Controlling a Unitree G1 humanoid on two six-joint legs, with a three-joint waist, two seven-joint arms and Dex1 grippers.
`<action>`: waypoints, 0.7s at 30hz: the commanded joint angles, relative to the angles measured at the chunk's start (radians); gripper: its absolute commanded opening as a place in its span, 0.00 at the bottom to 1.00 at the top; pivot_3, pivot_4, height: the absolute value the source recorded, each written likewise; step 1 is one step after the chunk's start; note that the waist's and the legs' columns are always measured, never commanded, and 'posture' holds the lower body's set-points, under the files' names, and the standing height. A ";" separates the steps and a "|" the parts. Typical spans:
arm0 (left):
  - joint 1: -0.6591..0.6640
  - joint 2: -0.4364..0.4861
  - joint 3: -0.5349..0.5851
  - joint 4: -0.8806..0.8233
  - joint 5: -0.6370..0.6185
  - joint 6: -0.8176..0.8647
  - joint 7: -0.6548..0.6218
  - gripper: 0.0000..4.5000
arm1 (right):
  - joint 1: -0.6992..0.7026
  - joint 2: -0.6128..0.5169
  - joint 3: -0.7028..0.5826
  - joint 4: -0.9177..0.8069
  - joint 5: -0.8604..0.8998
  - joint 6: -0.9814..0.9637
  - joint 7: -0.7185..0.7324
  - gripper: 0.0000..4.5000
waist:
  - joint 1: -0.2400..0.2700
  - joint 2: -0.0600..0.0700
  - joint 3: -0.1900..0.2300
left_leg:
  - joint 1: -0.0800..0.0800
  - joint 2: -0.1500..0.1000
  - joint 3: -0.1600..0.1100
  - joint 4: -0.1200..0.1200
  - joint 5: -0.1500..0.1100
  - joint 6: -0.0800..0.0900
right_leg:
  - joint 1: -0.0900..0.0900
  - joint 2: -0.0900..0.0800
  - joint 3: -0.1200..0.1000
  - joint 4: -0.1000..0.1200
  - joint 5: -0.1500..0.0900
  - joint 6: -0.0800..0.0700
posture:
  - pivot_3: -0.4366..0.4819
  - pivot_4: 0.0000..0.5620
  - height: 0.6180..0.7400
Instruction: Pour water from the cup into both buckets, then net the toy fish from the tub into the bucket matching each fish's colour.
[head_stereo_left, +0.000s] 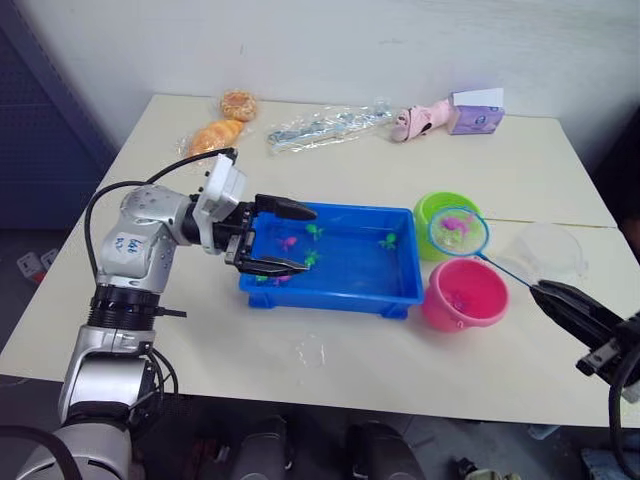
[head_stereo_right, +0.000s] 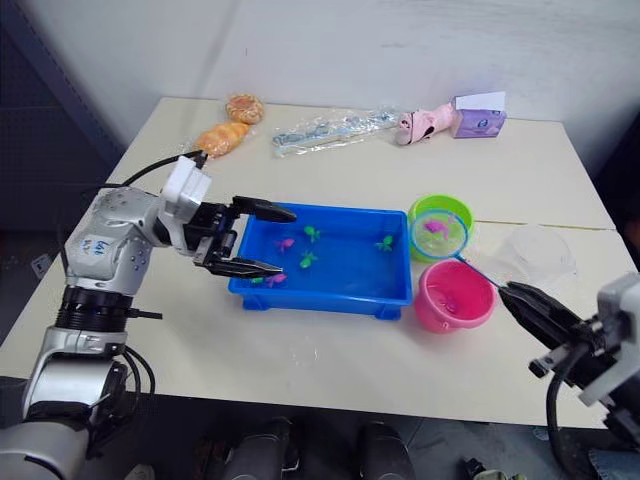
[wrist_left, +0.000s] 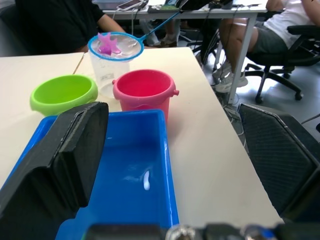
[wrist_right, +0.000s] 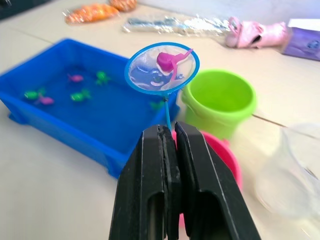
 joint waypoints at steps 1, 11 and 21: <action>-0.021 -0.017 -0.008 0.007 -0.002 -0.014 -0.011 0.99 | 0.062 0.043 -0.001 0.009 -0.192 -0.152 0.097 0.00 | 0.000 0.000 0.000 | 0.000 0.000 0.000 0.000 0.000 0.000 | 0.000 0.000 0.000 0.000 0.000 0.000 | 0.48 0.27 1.00; 0.001 -0.043 -0.020 0.017 0.013 -0.026 -0.005 0.99 | 0.112 0.149 0.166 0.096 -0.658 -0.533 0.156 0.00 | -0.002 0.000 0.000 | 0.009 0.000 0.004 -0.002 0.001 -0.002 | 0.004 0.000 0.005 0.000 0.000 0.000 | 0.48 0.27 1.00; 0.011 -0.047 -0.017 0.021 0.018 -0.037 0.007 0.99 | 0.116 0.160 0.205 0.220 -0.981 -0.818 0.099 0.00 | -0.001 0.000 0.000 | 0.013 0.000 0.004 -0.002 0.001 -0.002 | 0.009 0.000 0.006 -0.001 0.000 0.000 | 0.48 0.27 1.00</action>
